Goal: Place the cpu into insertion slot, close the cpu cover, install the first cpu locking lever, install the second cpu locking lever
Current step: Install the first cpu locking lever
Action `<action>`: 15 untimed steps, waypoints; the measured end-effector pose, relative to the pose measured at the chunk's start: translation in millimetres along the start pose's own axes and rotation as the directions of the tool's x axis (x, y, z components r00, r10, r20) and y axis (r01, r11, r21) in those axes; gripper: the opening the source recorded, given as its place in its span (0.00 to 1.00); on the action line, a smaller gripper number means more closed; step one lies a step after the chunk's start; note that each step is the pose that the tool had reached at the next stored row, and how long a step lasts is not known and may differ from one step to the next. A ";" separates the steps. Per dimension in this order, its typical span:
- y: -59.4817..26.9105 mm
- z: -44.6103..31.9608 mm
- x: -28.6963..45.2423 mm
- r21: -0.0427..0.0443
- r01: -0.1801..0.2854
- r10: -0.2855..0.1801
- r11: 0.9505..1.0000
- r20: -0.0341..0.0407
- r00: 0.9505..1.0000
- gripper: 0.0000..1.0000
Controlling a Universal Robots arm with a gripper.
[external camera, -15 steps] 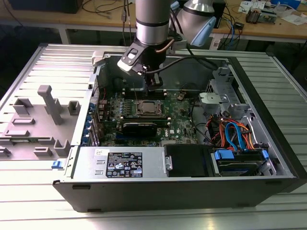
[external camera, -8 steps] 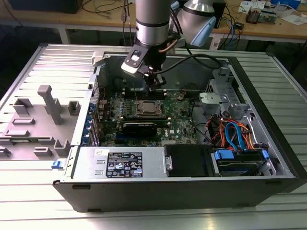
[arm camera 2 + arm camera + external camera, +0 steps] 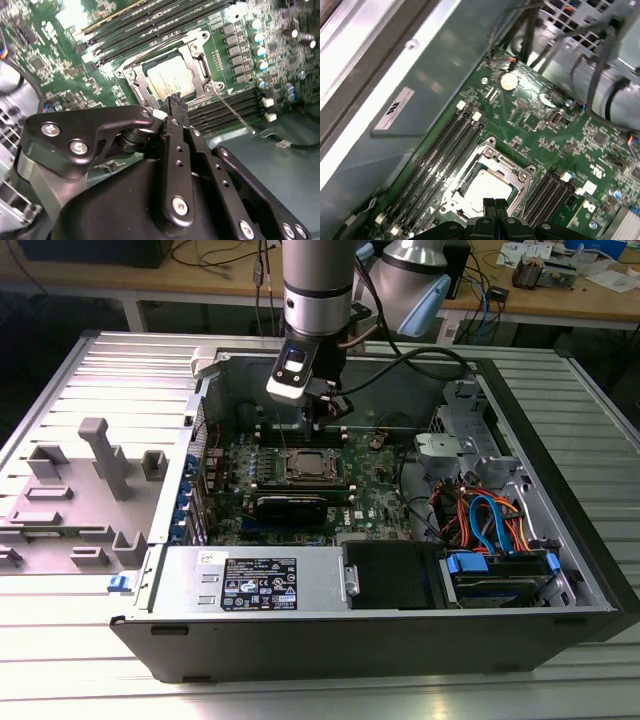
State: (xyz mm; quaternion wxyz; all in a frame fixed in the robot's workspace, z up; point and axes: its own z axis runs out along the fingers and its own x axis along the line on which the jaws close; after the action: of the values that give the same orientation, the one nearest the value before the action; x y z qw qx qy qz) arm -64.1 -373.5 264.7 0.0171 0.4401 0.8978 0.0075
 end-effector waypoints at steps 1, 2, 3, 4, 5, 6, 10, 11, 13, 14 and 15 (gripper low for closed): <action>0.0 0.2 0.0 -0.001 0.031 -0.031 1.000 -0.001 1.000 0.11; 0.0 0.2 0.0 -0.001 0.060 -0.060 0.998 -0.002 0.998 0.11; 0.0 0.2 0.0 -0.002 0.073 -0.073 0.997 -0.002 0.997 0.11; 0.0 0.3 0.0 -0.002 0.081 -0.081 0.997 -0.002 0.997 0.11; 0.0 0.3 0.0 -0.002 0.085 -0.085 0.996 -0.002 0.996 0.11; 0.0 0.3 0.0 -0.002 0.086 -0.086 0.996 -0.002 0.996 0.11; 0.0 0.3 0.0 -0.002 0.086 -0.086 0.996 -0.002 0.996 0.11; 0.0 0.3 0.0 -0.002 0.086 -0.086 0.996 -0.002 0.996 0.11; 0.0 0.3 0.0 -0.002 0.086 -0.086 0.996 -0.002 0.996 0.11; 0.0 0.3 0.0 -0.002 0.086 -0.086 0.996 -0.002 0.996 0.11; 0.0 0.3 0.0 -0.002 0.086 -0.086 0.996 -0.002 0.996 0.11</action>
State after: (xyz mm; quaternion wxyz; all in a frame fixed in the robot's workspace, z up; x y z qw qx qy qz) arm -64.1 -373.6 264.4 0.0167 0.4008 0.9160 0.0082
